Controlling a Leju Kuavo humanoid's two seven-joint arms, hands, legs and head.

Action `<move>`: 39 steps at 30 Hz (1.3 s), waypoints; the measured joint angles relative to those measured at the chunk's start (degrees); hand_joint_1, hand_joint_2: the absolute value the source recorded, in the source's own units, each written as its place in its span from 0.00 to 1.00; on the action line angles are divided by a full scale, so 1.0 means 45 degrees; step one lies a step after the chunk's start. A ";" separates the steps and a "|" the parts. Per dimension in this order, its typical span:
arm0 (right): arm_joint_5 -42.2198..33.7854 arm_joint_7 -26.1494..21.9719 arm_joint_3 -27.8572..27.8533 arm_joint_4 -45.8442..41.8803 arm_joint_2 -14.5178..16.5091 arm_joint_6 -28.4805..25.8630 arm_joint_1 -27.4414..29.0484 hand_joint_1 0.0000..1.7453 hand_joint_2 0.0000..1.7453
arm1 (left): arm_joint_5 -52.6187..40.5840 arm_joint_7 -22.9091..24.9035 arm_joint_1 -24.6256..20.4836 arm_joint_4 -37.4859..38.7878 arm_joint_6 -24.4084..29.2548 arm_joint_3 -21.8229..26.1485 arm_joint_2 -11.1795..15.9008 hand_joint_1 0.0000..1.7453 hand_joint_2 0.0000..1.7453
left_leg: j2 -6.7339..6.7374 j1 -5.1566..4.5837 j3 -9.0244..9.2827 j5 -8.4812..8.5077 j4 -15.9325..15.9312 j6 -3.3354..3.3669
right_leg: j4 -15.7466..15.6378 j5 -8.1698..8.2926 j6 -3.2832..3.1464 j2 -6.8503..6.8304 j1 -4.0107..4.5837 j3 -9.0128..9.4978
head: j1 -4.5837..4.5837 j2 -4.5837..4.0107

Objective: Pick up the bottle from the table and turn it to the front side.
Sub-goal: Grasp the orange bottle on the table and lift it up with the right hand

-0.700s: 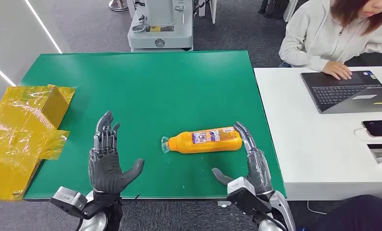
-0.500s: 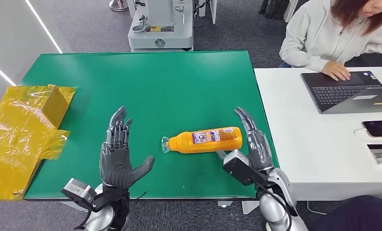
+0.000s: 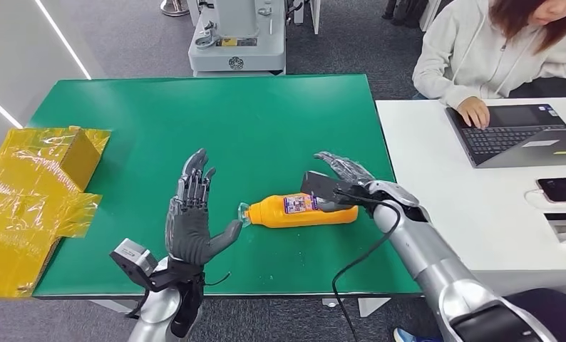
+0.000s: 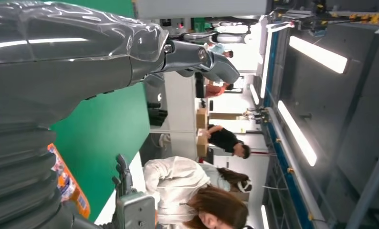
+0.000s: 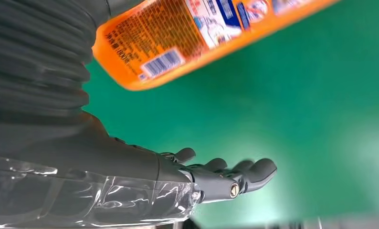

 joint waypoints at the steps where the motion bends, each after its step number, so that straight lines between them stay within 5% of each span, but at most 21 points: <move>1: -0.0030 -0.0016 0.0296 0.0522 0.0000 0.0202 -0.0328 0.00 1.00 | 0.0041 0.0000 -0.0042 0.0082 0.0027 -0.0004 0.0004 0.00 1.00 | -0.0002 0.0000 0.0000 0.0000 0.0000 0.0000 | 0.0000 0.0000 0.0000 -0.0002 0.0000 0.0000 | -0.0002 0.0000; 11: -0.0607 -0.0262 0.2343 0.3406 -0.0036 0.1093 -0.1723 0.00 1.00 | 0.0083 -0.0016 -0.0137 0.0582 0.0170 -0.0005 0.0015 0.00 1.00 | -0.0002 -0.0001 -0.0001 -0.0002 0.0001 0.0001 | -0.0008 -0.0002 0.0001 -0.0003 -0.0001 0.0001 | 0.0001 0.0000; 23: -0.1235 -0.0322 0.3685 0.3836 -0.0547 0.0998 -0.1692 0.00 1.00 | 0.0294 -0.0085 -0.0153 0.0767 0.0209 -0.0005 0.0043 0.00 1.00 | 0.0001 -0.0001 0.0002 -0.0002 0.0001 0.0001 | -0.0007 -0.0002 0.0001 0.0003 -0.0001 0.0000 | 0.0000 0.0000; 30: -0.1402 -0.0107 0.4232 0.3836 -0.0793 0.0296 -0.1545 0.16 1.00 | 0.0324 -0.0053 -0.0155 0.0803 0.0059 -0.0005 0.0057 0.00 1.00 | 0.0004 0.0000 0.0011 -0.0003 0.0000 0.0000 | -0.0008 -0.0004 0.0002 0.0006 0.0001 0.0003 | 0.0000 0.0000; 34: -0.1413 -0.0163 0.4423 0.3834 -0.0987 0.0173 -0.1486 0.00 1.00 | 0.0359 -0.0053 -0.0160 0.0883 -0.0018 -0.0005 0.0069 0.00 1.00 | 0.0006 0.0000 0.0016 -0.0003 0.0000 0.0001 | -0.0009 -0.0004 0.0002 0.0007 0.0001 0.0011 | 0.0000 0.0000; 39: -0.1429 -0.0126 0.4575 0.3816 -0.1039 0.0061 -0.1483 0.00 1.00 | 0.0505 -0.0091 -0.0237 0.0950 -0.0051 -0.0005 0.0136 0.00 1.00 | 0.0003 0.0000 0.0017 -0.0002 0.0002 0.0002 | -0.0007 -0.0001 0.0003 0.0003 0.0000 0.0019 | 0.0001 0.0000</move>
